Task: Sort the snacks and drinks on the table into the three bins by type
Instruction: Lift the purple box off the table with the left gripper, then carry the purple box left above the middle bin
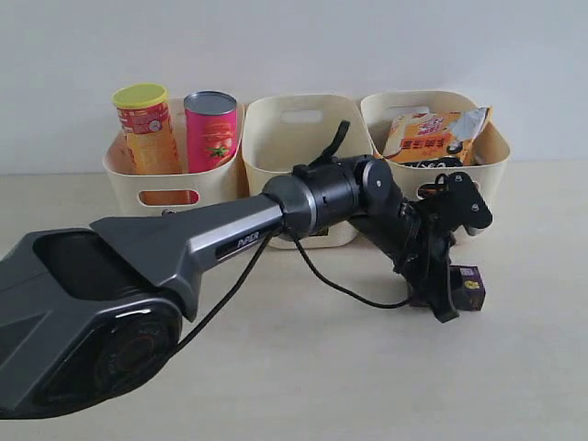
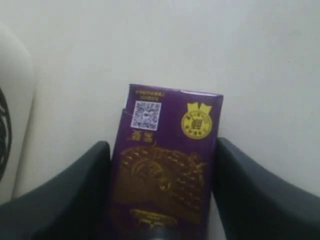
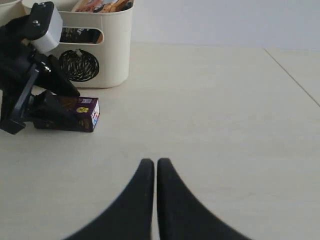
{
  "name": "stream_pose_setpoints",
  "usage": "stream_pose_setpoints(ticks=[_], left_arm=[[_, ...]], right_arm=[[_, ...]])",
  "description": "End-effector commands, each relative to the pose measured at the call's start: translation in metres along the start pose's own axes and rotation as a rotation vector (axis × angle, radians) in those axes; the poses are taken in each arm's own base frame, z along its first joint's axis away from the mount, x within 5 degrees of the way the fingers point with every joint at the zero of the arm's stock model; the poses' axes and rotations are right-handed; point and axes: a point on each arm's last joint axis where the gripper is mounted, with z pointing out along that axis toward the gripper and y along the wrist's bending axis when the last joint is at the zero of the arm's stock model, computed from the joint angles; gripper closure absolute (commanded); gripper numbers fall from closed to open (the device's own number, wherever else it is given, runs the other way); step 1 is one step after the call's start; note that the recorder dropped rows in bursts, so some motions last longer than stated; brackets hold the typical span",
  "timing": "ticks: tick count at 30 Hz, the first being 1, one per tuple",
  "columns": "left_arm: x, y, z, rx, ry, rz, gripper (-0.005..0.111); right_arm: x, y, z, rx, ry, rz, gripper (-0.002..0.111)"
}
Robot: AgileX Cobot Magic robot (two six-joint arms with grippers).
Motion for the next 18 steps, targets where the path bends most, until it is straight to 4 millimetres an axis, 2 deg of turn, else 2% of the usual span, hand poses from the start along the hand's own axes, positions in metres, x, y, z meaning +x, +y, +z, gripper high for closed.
stream_pose_setpoints(ticks=[1,5,12,16,18], left_arm=[[-0.022,0.002,-0.029,-0.030,0.002,0.013,0.102],[-0.032,-0.003,-0.038,-0.060,0.042,0.055,0.102],[-0.038,-0.023,-0.031,-0.077,0.135,0.109,0.102],[-0.037,-0.026,-0.038,-0.149,0.255,0.141,0.102],[-0.044,-0.033,-0.049,-0.142,0.263,0.152,0.102]], right_arm=[[0.000,0.000,0.000,0.006,-0.013,0.001,0.108],[0.000,0.000,0.000,0.006,-0.013,0.001,0.108],[0.000,0.000,0.000,0.006,-0.013,0.001,0.108],[0.000,0.000,0.000,0.006,-0.013,0.001,0.108],[0.000,0.000,0.000,0.006,-0.013,0.001,0.108]])
